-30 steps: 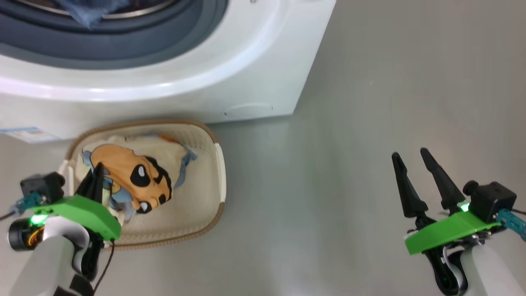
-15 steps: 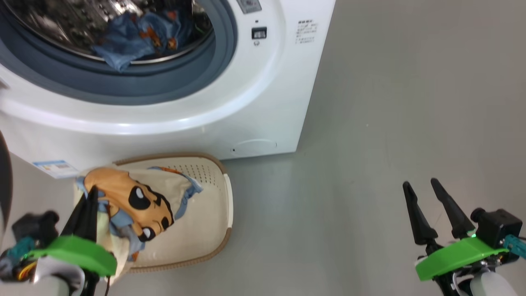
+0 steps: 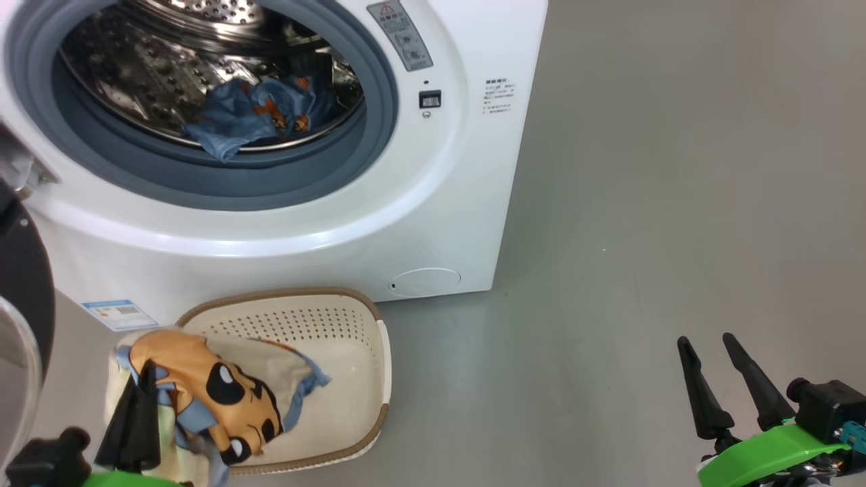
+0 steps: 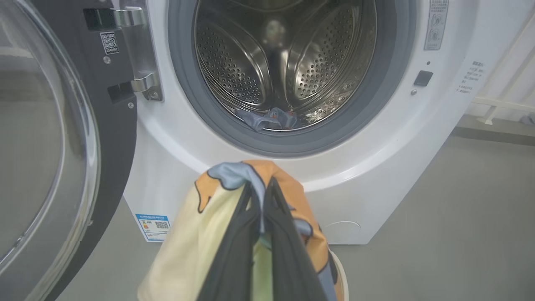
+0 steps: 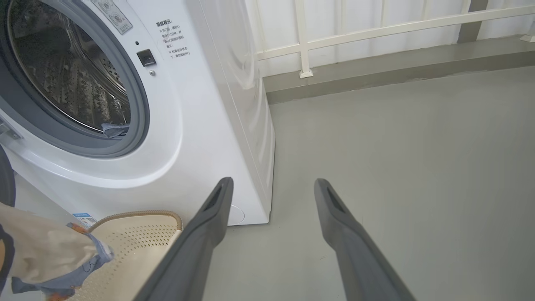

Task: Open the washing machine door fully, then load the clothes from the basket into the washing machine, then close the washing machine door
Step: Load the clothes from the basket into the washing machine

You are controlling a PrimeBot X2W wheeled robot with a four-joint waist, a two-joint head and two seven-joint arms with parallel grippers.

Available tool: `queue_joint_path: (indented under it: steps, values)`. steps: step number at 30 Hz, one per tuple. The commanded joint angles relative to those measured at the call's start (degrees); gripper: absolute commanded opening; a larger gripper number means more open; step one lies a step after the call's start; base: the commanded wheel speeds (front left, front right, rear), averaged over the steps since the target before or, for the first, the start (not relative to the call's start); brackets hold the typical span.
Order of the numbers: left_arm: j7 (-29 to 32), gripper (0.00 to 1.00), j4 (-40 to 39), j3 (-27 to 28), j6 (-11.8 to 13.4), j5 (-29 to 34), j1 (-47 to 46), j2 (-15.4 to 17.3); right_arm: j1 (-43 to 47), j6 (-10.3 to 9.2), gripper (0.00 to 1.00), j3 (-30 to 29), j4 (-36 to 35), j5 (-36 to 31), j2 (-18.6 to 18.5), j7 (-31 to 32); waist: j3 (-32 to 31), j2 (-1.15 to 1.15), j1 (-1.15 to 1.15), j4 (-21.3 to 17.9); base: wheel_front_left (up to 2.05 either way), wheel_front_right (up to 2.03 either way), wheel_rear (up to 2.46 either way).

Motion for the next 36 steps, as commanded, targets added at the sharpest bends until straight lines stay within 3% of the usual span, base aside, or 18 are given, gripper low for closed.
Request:
queue_joint_path:
  steps: [1,11,23,28,36]
  values:
    - [-0.42,0.0,-2.51,2.5,-0.09,0.71,-0.02,0.71,0.32,0.09,1.0,0.75,-1.54,0.16,-1.08,-0.44,-0.28,0.0,0.0,0.24,0.0,0.0,0.0]
    - [-0.42,0.0,-6.8,3.68,-0.09,1.56,2.7,-1.09,0.34,0.09,1.0,0.29,-2.03,-0.07,-1.05,-0.44,0.15,0.0,0.0,0.36,0.0,0.0,0.0]
    - [-0.42,0.0,-6.57,3.26,-0.09,0.88,-1.49,-0.92,-1.27,0.09,1.0,0.4,-2.71,-0.48,-0.31,-0.44,2.74,0.0,0.0,-0.29,0.0,0.0,0.0]
    - [-0.42,0.0,-6.33,2.43,-0.09,0.43,-6.91,0.73,-2.78,0.09,1.0,1.05,-3.0,-0.73,0.58,-0.44,4.88,0.0,0.0,-1.36,0.0,0.0,0.0]
    - [-0.42,0.0,-5.01,2.87,-0.05,0.91,-24.45,4.13,-4.72,0.09,1.0,1.74,-2.88,-0.63,1.72,-0.44,7.83,0.0,0.0,-3.27,0.0,0.0,0.0]
